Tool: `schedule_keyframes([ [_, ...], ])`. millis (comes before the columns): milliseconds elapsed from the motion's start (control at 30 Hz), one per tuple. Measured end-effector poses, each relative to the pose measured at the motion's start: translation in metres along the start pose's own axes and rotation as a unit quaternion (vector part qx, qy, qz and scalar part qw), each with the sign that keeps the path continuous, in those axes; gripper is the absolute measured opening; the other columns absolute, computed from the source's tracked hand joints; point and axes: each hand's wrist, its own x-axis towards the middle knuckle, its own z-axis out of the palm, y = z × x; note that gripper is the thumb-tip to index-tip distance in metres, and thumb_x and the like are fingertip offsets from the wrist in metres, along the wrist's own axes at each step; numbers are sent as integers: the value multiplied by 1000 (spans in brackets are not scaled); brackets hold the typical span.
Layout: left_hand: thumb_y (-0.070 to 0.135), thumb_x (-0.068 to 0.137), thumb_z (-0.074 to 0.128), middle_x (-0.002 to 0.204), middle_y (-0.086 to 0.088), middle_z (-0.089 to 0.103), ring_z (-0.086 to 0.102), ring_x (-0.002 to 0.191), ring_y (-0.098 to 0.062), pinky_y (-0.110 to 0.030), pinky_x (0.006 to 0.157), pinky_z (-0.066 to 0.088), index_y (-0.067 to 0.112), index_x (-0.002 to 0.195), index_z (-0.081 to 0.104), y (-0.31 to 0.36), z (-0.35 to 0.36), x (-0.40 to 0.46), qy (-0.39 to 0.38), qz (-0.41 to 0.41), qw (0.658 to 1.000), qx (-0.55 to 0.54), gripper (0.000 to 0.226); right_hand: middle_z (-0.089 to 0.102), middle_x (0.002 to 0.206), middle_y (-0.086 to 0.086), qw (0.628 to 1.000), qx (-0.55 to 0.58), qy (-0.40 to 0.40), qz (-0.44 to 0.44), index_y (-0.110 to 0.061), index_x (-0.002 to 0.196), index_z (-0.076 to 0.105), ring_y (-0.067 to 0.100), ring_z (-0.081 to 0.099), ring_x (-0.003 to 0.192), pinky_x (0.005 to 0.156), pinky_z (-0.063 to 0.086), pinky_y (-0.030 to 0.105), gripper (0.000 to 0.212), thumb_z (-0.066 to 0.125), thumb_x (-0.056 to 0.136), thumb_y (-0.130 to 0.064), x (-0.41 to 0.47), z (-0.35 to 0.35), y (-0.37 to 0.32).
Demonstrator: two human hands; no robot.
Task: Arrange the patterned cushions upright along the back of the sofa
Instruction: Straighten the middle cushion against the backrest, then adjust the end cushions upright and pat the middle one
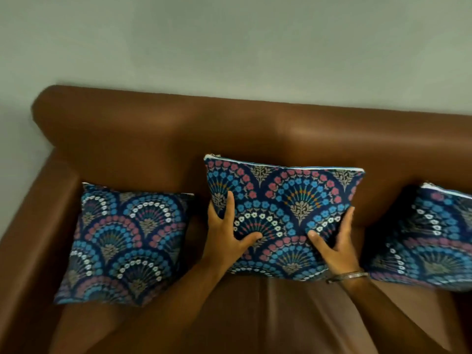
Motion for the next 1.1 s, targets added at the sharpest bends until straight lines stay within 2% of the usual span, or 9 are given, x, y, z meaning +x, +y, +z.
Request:
schedule_keyframes([
  [233,83,70,51,160,-27,-22,-11,149,-39,-54,118,23,46,141,-38,-24,73,33,-69,39,994,82,120,-7,163,8,980,-196,19,21,-36,143,-18,27,-7,149,119,8,55,116,67,70,-64,33,-27,72],
  [333,77,83,46,165,-18,-12,5,152,-38,-56,118,25,44,148,-27,-36,37,11,-81,81,988,108,103,7,159,29,944,-265,180,79,-6,152,3,52,18,140,112,22,60,91,48,90,-54,7,33,63],
  [400,71,91,43,167,-11,3,14,151,-35,-56,119,22,37,154,-15,-65,-7,-5,-40,87,984,148,92,17,153,38,935,-291,182,91,3,149,15,60,28,132,104,24,61,86,42,86,-49,-28,99,51],
  [500,67,94,39,164,-14,21,19,150,-36,-59,117,23,22,159,10,-133,-101,-12,61,8,978,199,84,4,160,25,967,-246,-22,65,-12,154,11,44,8,146,111,22,60,97,27,83,-75,-78,203,44],
  [600,63,93,46,161,-22,24,20,148,-40,-59,116,25,10,156,19,-202,-196,11,113,-117,959,232,87,5,163,6,980,-106,-152,77,-35,148,4,28,5,149,118,19,50,98,37,72,-86,-84,280,18],
  [700,81,82,42,155,-18,38,37,140,-39,-56,111,37,14,153,25,-276,-255,58,63,-213,962,160,99,39,148,2,967,79,-152,191,-33,142,32,23,41,131,100,41,32,66,65,86,-41,-51,343,-11],
  [800,93,71,40,157,-17,34,40,137,-42,-57,109,39,19,155,20,-315,-270,94,-3,-293,954,70,114,61,130,15,946,152,-89,273,-36,113,54,32,64,106,90,53,52,33,69,83,-38,-9,389,-9],
  [967,67,82,64,151,-18,38,47,128,-39,-50,100,46,20,150,30,-314,-261,94,28,-293,956,-6,89,58,122,2,952,81,-54,290,-22,127,47,28,56,107,95,47,50,66,67,76,-58,-1,418,-25],
  [1100,43,90,68,142,-9,45,49,126,-24,-38,100,45,21,140,44,-274,-271,45,137,-152,976,-72,60,56,138,-2,980,75,-60,177,-30,142,38,22,55,123,99,48,45,79,67,75,-60,-43,413,-45],
])
